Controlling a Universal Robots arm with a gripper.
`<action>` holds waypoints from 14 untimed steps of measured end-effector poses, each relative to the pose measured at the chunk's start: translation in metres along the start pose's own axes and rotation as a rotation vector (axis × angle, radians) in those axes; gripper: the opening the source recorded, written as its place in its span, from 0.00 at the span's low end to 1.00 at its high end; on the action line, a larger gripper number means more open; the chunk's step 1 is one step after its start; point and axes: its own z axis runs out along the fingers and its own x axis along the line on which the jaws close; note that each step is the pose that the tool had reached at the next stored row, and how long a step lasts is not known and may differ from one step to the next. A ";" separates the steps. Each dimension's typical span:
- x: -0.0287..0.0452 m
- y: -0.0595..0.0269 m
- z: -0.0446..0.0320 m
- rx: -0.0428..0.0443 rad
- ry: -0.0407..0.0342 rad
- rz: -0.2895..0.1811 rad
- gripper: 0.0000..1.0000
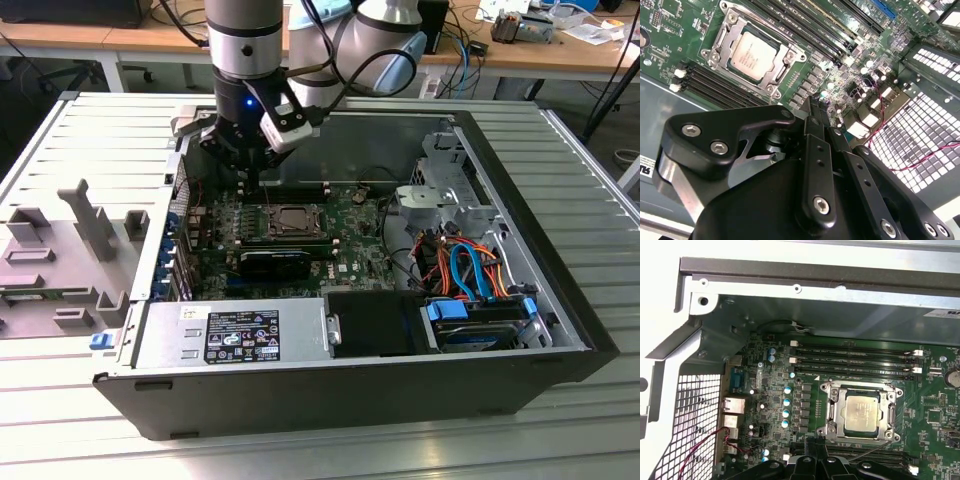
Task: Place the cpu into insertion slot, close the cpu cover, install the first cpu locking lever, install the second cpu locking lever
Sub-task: 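Install the first cpu locking lever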
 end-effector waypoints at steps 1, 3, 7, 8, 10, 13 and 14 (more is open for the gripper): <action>0.0002 0.0000 0.0000 0.0000 0.0000 0.000 0.11; 0.0004 0.0000 0.0000 0.0000 0.0001 0.000 0.11; 0.0019 0.0001 0.0000 0.0000 0.0000 0.000 0.11; 0.0020 0.0002 0.0000 0.0000 0.0001 0.000 0.11; 0.0024 0.0002 0.0000 0.0000 0.0000 0.000 0.11; 0.0027 0.0002 0.0001 0.0000 0.0000 0.000 0.11; 0.0028 0.0002 0.0001 0.0001 0.0001 0.000 0.11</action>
